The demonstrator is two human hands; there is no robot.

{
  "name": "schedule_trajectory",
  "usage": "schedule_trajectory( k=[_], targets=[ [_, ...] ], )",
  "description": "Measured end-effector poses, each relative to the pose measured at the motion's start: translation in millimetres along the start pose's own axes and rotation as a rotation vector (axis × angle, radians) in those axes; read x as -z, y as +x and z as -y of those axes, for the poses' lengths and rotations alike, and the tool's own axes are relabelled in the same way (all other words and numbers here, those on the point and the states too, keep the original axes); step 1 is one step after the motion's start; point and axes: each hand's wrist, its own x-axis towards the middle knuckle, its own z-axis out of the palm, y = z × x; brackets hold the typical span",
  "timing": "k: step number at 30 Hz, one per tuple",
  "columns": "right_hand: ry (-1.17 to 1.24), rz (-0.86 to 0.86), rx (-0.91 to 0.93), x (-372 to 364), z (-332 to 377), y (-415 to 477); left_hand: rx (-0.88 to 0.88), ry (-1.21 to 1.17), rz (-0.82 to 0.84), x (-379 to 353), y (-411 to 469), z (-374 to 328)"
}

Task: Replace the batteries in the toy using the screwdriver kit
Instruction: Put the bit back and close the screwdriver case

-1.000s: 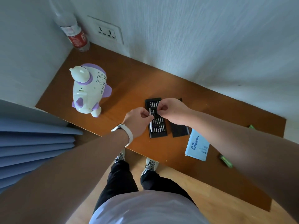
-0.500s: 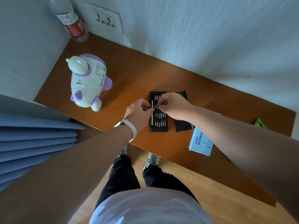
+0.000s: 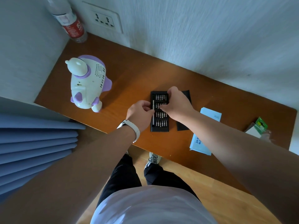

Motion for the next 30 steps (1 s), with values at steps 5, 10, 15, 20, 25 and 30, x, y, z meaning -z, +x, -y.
schedule_trajectory(
  k=[5,10,15,20,25,30],
  targets=[
    [-0.057,0.045,-0.041,4.0,2.9,0.4,0.018,0.004,0.002,-0.9,2.1,-2.2],
    [-0.119,0.104,-0.039,10.4,5.0,7.4,0.058,-0.014,0.003,-2.1,7.1,-7.5],
    [-0.189,0.136,-0.055,11.1,11.6,13.1,0.087,-0.011,0.011,-1.8,9.2,-9.7],
    [-0.116,0.085,-0.063,5.3,6.3,6.8,0.054,-0.034,0.025,-1.5,-0.8,-9.6],
    [0.086,0.018,-0.073,4.1,-0.5,-7.0,0.052,-0.171,0.037,-0.5,-14.1,-13.1],
    [0.195,0.006,-0.047,10.5,-1.8,-22.9,0.083,-0.332,0.088,7.5,-25.7,-17.3]
  ],
)
